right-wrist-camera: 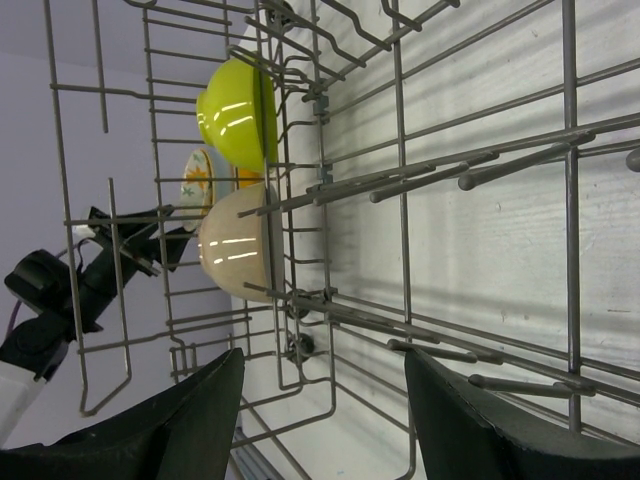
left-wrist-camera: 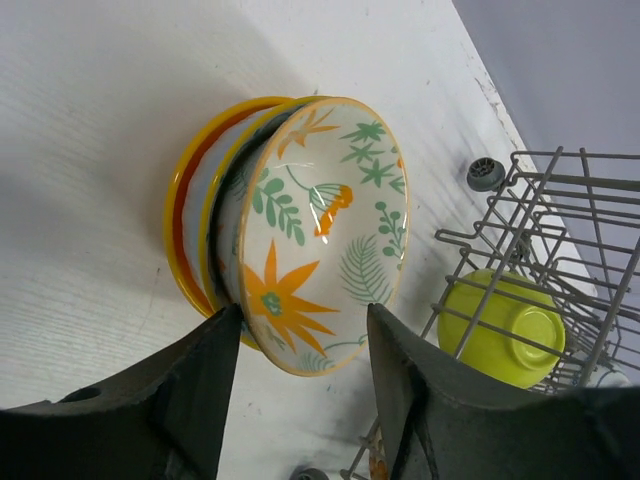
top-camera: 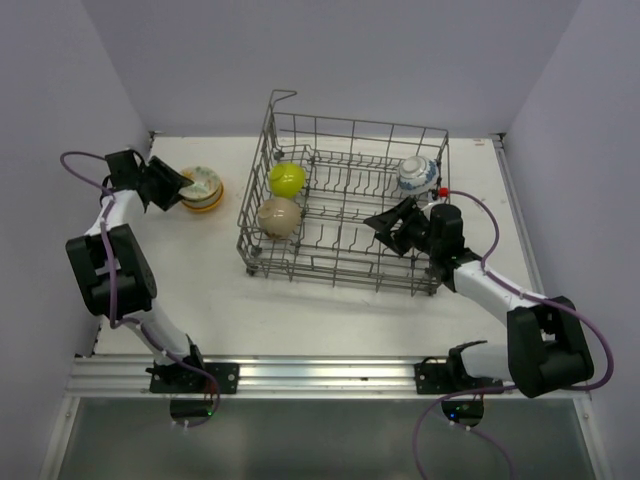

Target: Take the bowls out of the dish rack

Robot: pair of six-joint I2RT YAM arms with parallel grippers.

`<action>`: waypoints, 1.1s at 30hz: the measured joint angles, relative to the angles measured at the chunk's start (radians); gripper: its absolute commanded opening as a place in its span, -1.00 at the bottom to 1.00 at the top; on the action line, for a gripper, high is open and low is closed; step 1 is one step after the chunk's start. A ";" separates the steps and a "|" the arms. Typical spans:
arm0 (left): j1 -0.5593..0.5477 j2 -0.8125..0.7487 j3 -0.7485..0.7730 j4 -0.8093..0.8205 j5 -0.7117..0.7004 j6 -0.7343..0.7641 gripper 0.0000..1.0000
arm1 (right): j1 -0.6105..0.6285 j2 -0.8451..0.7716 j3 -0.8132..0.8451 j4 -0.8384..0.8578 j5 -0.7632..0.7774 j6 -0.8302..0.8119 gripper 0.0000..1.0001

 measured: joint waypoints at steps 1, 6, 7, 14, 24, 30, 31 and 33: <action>0.000 -0.010 0.000 -0.003 -0.005 0.007 0.24 | 0.000 0.000 0.000 -0.001 0.000 0.000 0.40; -0.001 -0.064 0.002 -0.006 -0.016 0.025 0.35 | 0.000 0.000 0.009 -0.016 0.000 -0.001 0.40; -0.003 -0.078 0.002 -0.008 -0.022 0.032 0.37 | 0.000 0.000 0.011 -0.020 0.000 -0.001 0.40; -0.061 -0.175 0.042 -0.038 -0.122 0.102 0.52 | 0.000 0.000 0.036 -0.068 0.000 -0.011 0.40; -0.358 -0.340 0.015 0.024 -0.206 0.227 0.99 | -0.003 -0.019 0.138 -0.210 0.022 -0.089 0.39; -0.426 -0.455 -0.079 0.098 -0.203 0.248 1.00 | -0.007 -0.043 0.301 -0.303 0.035 -0.183 0.41; -0.427 -0.465 -0.094 0.111 -0.201 0.248 1.00 | -0.006 -0.043 0.333 -0.323 0.042 -0.202 0.41; -0.430 -0.474 -0.121 0.134 -0.189 0.248 1.00 | -0.007 -0.041 0.390 -0.362 0.058 -0.238 0.41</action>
